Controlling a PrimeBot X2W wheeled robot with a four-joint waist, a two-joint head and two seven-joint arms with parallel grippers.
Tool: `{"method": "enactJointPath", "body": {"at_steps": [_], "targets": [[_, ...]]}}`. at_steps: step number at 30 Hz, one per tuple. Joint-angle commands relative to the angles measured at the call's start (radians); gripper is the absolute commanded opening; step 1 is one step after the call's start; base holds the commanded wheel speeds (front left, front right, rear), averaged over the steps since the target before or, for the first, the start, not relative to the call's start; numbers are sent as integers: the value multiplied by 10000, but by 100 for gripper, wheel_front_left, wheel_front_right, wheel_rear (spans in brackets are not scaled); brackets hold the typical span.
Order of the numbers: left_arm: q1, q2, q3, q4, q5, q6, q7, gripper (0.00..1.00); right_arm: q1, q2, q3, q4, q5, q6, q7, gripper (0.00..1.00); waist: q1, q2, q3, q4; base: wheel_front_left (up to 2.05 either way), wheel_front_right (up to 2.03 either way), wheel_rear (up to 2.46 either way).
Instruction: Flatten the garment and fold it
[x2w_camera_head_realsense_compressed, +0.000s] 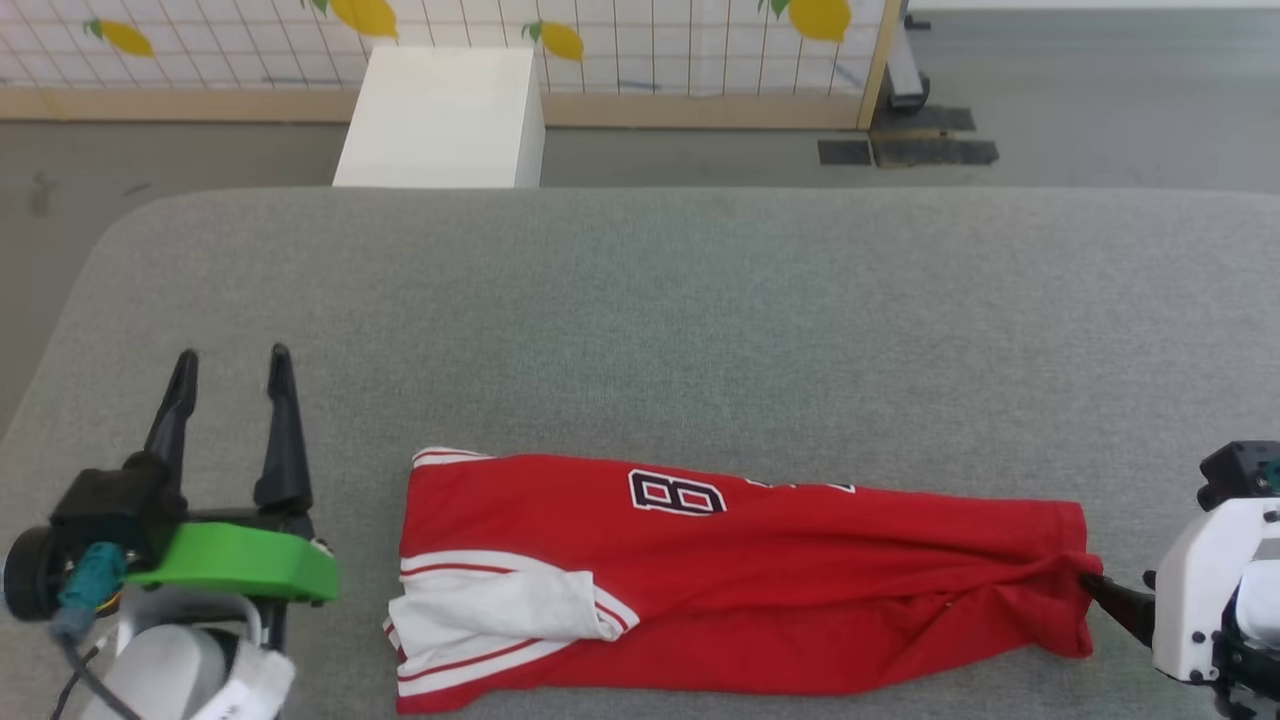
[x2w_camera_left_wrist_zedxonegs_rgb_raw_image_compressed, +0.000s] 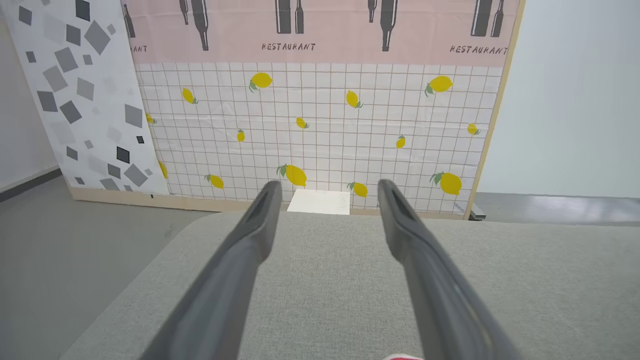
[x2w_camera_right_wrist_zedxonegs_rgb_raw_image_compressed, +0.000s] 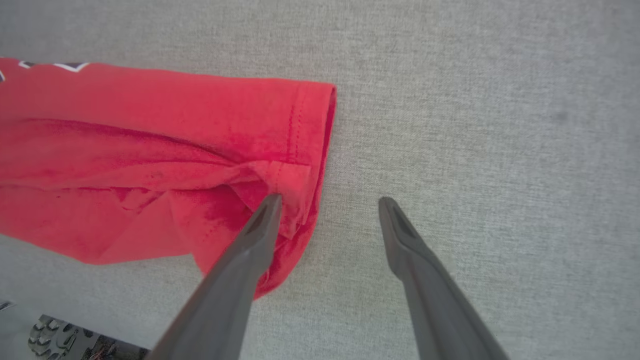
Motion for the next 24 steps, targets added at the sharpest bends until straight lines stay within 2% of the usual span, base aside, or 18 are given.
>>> {"method": "enactJointPath", "body": {"at_steps": [1, 8, 16, 22, 23, 24], "targets": [[-261, -92, -45, 74, 412, -24, -111, 100, -190, -118, 184, 179, 211, -15, -121, 100, 1, 0, 246, 81, 0, 0, 0], [-373, -905, 391, -60, 1402, -89, -173, 100, -475, -362, 1433, 855, 809, -15, -630, 100, 1, 0, 643, 184, 0, 0, 0], [-172, -1523, 934, 147, 1879, -558, -176, 100, -1022, -409, 3026, 1247, 1370, -15, -1254, 100, 1, 0, 791, 202, 0, 0, 0], [-114, -1838, 1166, 307, 2125, -898, -176, 100, -1260, -641, 3636, 1640, 1527, -15, -1459, 100, 1, 0, 745, 222, 0, 0, 0], [-102, -1880, 1195, 323, 2160, -939, -177, 100, -1285, -681, 3674, 1735, 1504, -15, -1452, 44, 1, 0, 730, 218, 0, 0, 0], [-76, -1919, 1218, 361, 2198, -997, -177, 100, -1317, -725, 3719, 1831, 1484, -15, -1454, 10, 1, 0, 713, 211, 0, 0, 0]]}}
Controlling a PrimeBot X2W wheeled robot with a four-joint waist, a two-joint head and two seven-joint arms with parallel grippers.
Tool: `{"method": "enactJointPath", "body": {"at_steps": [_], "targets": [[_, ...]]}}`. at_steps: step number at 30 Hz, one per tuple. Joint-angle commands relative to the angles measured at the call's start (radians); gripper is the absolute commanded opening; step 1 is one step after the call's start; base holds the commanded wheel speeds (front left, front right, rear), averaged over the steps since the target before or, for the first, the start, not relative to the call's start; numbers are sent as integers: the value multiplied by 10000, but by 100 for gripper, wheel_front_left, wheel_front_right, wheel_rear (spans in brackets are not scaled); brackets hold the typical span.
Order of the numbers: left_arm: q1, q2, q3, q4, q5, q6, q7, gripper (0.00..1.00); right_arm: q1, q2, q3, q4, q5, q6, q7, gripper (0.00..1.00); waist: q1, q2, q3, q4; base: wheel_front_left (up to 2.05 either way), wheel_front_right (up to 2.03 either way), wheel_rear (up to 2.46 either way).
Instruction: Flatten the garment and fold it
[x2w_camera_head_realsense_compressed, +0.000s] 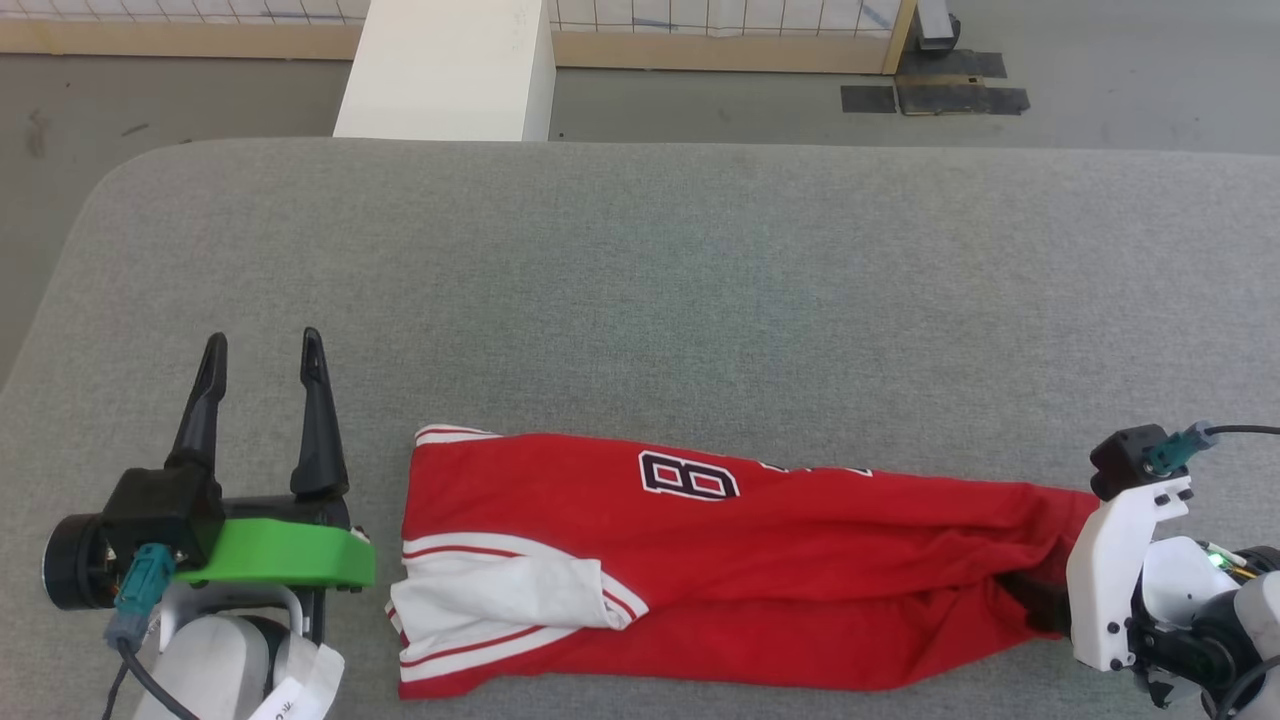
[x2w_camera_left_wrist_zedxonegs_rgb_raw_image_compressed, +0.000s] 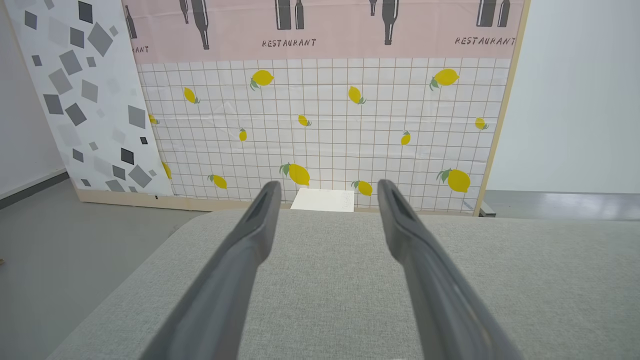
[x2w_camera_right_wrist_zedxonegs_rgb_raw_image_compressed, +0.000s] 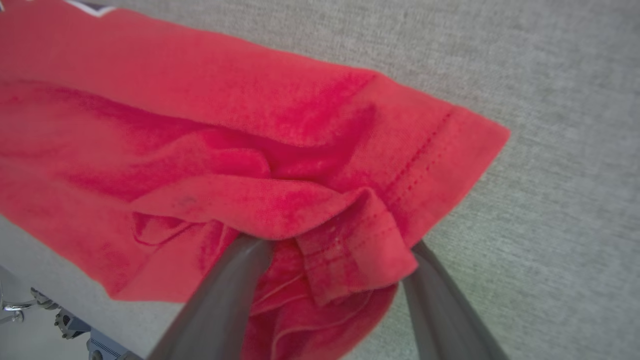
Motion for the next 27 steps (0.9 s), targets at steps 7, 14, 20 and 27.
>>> {"method": "enactJointPath", "body": {"at_steps": [7, 14, 20, 27], "targets": [[203, -209, 163, 201, 224, -369, -45, 100, -8, -86, -152, 747, 104, -11, 29, 0, 0, 0, -97, -47, 0, 0, 0], [283, -359, 193, 564, 147, -621, -45, 100, -9, -656, -1291, 1523, -230, -11, -41, 0, 0, 0, -171, -111, 0, 0, 0], [290, -410, 126, 867, 34, -707, -32, 100, -189, -1027, -2649, 2541, -927, -11, -110, 0, 0, 0, -170, -188, 0, 0, 0], [204, -407, 61, 1089, -43, -750, -32, 100, -555, -885, -3318, 2984, -1928, -11, -62, 0, 0, 0, -264, -251, 0, 0, 0]]}}
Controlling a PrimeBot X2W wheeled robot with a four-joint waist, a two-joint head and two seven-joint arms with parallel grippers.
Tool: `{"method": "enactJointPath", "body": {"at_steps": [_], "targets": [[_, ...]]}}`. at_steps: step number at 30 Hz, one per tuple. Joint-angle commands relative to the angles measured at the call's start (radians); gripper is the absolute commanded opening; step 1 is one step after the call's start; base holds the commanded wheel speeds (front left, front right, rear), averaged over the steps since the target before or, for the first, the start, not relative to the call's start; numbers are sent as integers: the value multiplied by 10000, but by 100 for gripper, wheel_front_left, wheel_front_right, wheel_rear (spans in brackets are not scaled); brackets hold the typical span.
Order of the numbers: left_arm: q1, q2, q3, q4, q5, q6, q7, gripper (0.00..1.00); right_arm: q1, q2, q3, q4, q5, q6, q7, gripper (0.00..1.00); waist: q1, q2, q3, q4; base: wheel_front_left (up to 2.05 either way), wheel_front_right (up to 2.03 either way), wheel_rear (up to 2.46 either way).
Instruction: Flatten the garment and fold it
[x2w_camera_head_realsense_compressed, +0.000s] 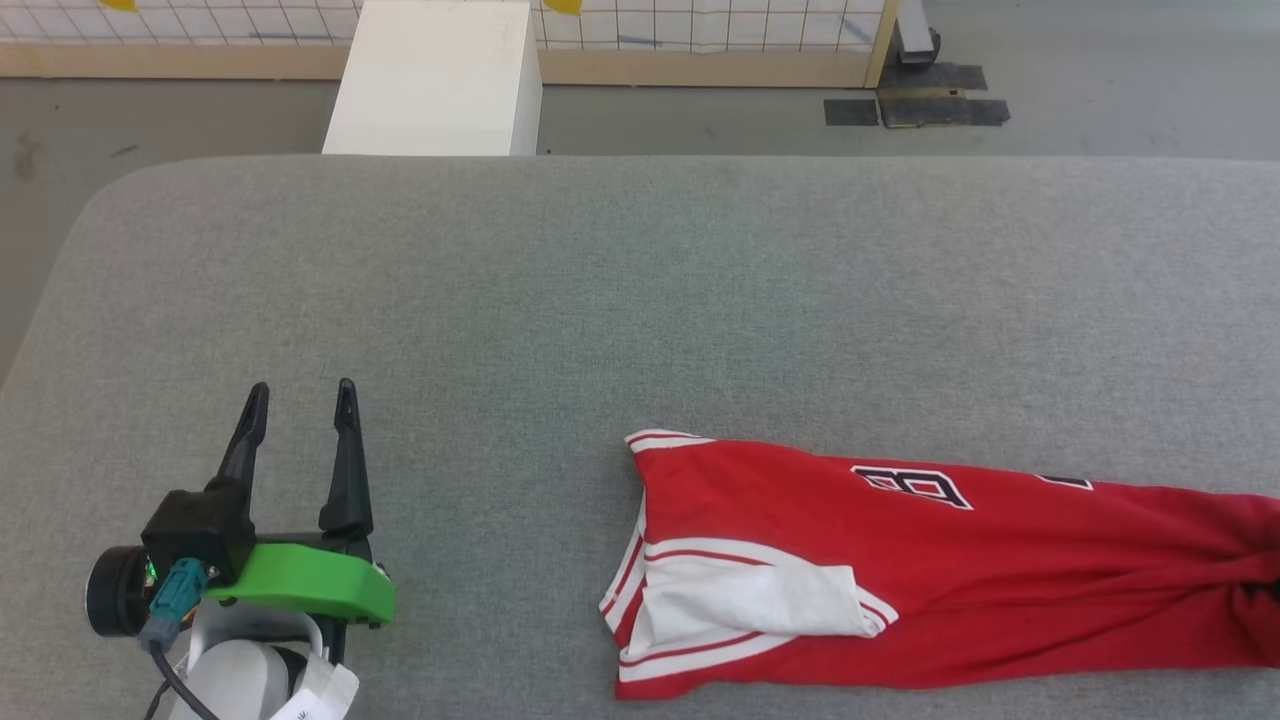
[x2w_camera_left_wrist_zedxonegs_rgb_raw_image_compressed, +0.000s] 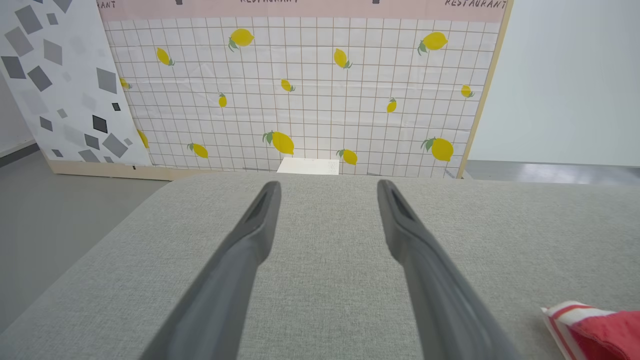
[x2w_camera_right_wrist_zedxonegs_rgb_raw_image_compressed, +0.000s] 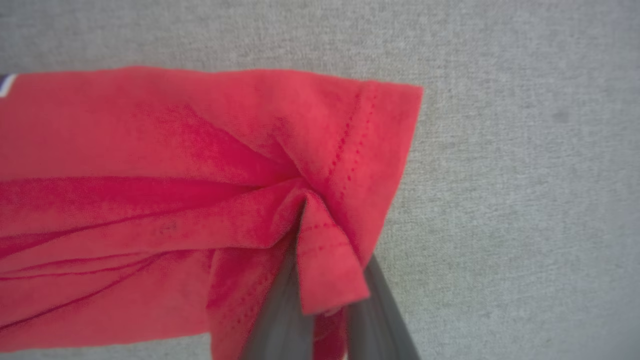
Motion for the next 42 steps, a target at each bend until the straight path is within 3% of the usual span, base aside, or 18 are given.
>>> {"method": "enactJointPath", "body": {"at_steps": [1, 7, 9, 10, 16, 20, 30, 42], "targets": [[2, -37, -10, 55, -76, -66, -34, 100, -143, 60, 39, -92, -198, -23, 100, 0, 0, 0, -89, -25, 0, 0, 0], [167, 18, -29, 204, -207, -118, 29, 100, 185, -150, 891, -1713, -430, -23, 1529, 0, 0, 0, -422, -103, 0, 0, 0], [211, 20, -43, 202, -233, -110, 48, 100, 381, -300, 1206, -2685, -272, -23, 2049, 0, 0, 0, -471, -129, 0, 0, 0], [252, 27, -71, 198, -271, -110, 73, 100, 676, -435, 1575, -4237, 110, -23, 2784, 0, 0, 0, -523, -169, 0, 0, 0], [262, -39, -88, 130, -335, -25, 66, 100, 814, -108, 2730, -6638, 487, -23, 3209, 0, 0, 0, -466, -160, 0, 0, 0], [304, -68, -84, 67, -372, 18, 54, 100, 517, 393, 3888, -7217, 678, -23, 3088, 0, 0, 0, -426, -35, 0, 0, 0], [396, -120, -138, -26, -424, 82, 31, 100, -876, 2128, 6153, -6250, 609, -23, 1947, 0, 0, 0, -268, 482, 0, 0, 0], [252, -289, -325, 63, -457, 35, -3, 100, -2119, 4164, 6989, -3115, -11, -23, 56, 0, 0, 0, 96, 1098, 0, 0, 0]]}}
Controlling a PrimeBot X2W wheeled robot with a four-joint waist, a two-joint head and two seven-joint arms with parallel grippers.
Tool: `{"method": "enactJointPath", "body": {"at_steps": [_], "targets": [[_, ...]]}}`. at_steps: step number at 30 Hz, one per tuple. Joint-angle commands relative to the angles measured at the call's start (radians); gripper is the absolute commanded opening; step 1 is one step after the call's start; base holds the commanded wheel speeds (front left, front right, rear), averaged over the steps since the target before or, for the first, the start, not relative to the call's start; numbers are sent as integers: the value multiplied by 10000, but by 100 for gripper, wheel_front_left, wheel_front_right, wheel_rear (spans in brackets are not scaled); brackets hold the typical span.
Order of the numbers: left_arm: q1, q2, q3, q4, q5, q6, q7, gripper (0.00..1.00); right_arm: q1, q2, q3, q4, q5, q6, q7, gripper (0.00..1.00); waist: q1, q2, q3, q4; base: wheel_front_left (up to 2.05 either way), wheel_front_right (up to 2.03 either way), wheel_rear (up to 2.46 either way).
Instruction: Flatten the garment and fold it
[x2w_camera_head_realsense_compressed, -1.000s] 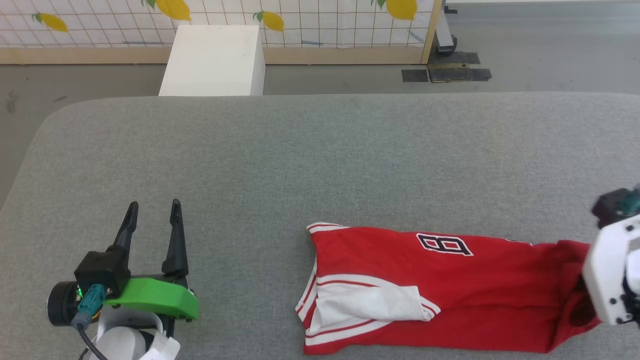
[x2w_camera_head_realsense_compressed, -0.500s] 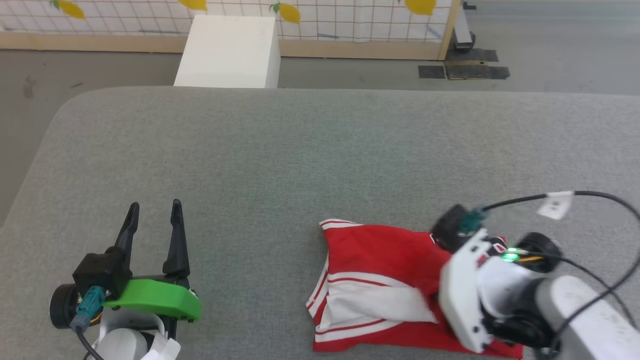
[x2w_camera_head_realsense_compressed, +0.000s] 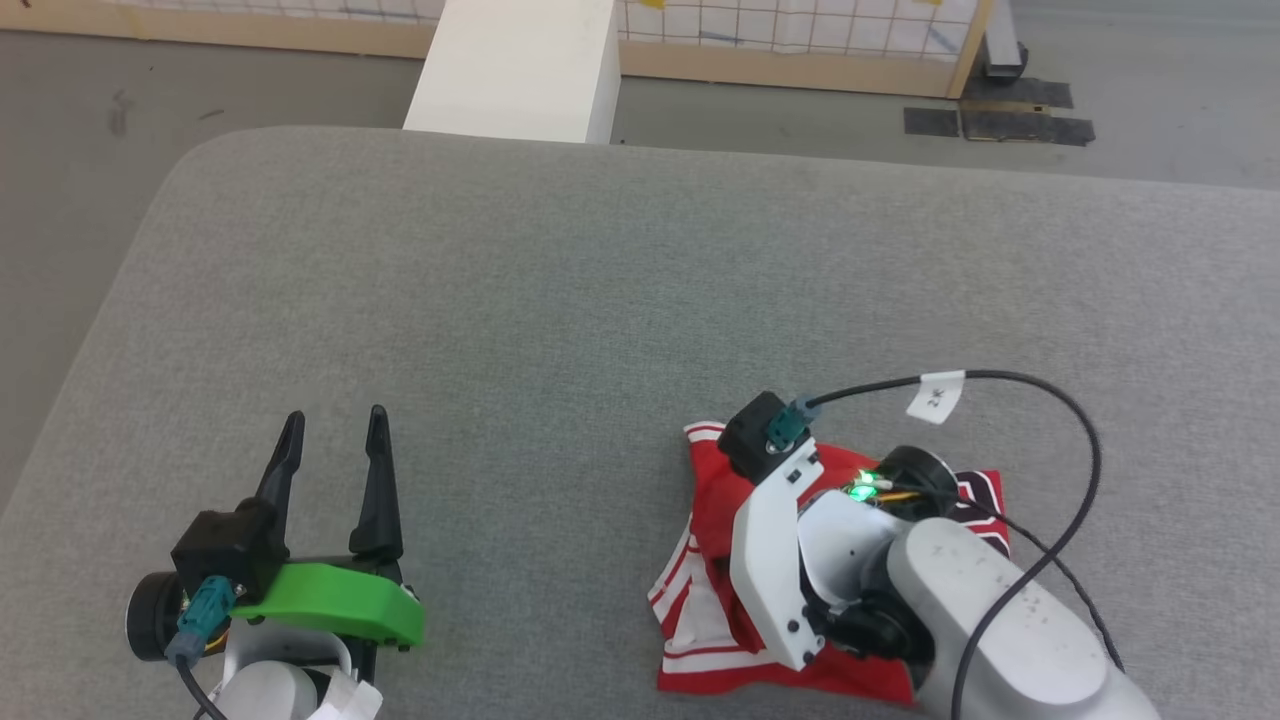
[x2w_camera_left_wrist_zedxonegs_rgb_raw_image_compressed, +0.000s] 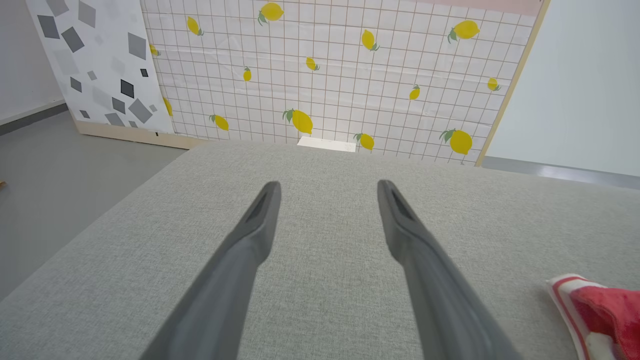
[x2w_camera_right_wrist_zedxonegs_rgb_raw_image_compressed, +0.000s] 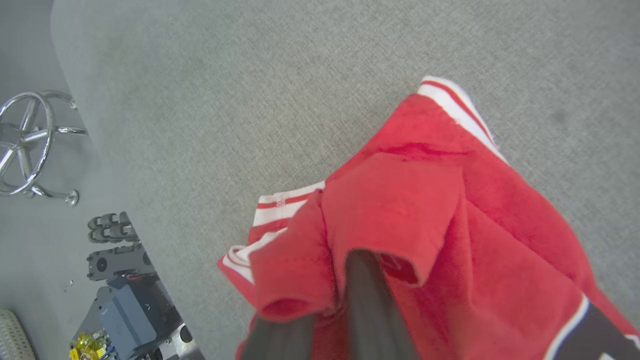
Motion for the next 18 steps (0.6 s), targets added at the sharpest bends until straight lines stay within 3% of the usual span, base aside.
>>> {"method": "enactJointPath", "body": {"at_steps": [1, 6, 7, 8, 9, 13, 18], "targets": [[-38, -60, -3, 33, -30, -5, -78, 100, -106, 119, 53, 386, -109, -17, -206, 0, 0, 0, 108, 135, 0, 0, 0], [-8, -99, -19, 80, -50, -21, -90, 100, -138, 471, 46, 1664, -246, -17, -865, 0, 0, 0, 147, 193, 0, 0, 0], [-4, -105, -16, 100, -59, -29, -93, 100, -154, 540, 74, 1858, -238, -17, -963, 25, 0, 0, 139, 194, 0, 0, 0], [-2, -112, -13, 114, -64, -31, -95, 100, -168, 592, 126, 1966, -191, -17, -994, 68, 0, 0, 126, 187, 0, 0, 0], [10, -117, -3, 132, -68, -27, -97, 100, -186, 667, 196, 2036, -54, -17, -1011, 100, 0, 0, 94, 157, 0, 0, 0], [29, -101, -6, 208, -82, -55, -102, 100, -430, 800, 569, 1742, 420, -17, -1102, 100, 0, 0, -60, 28, 0, 0, 0], [99, -43, 22, 284, -130, -77, -105, 100, -706, 772, 1039, 410, 1294, -17, -1170, 100, 0, 0, -444, -242, 0, 0, 0]]}}
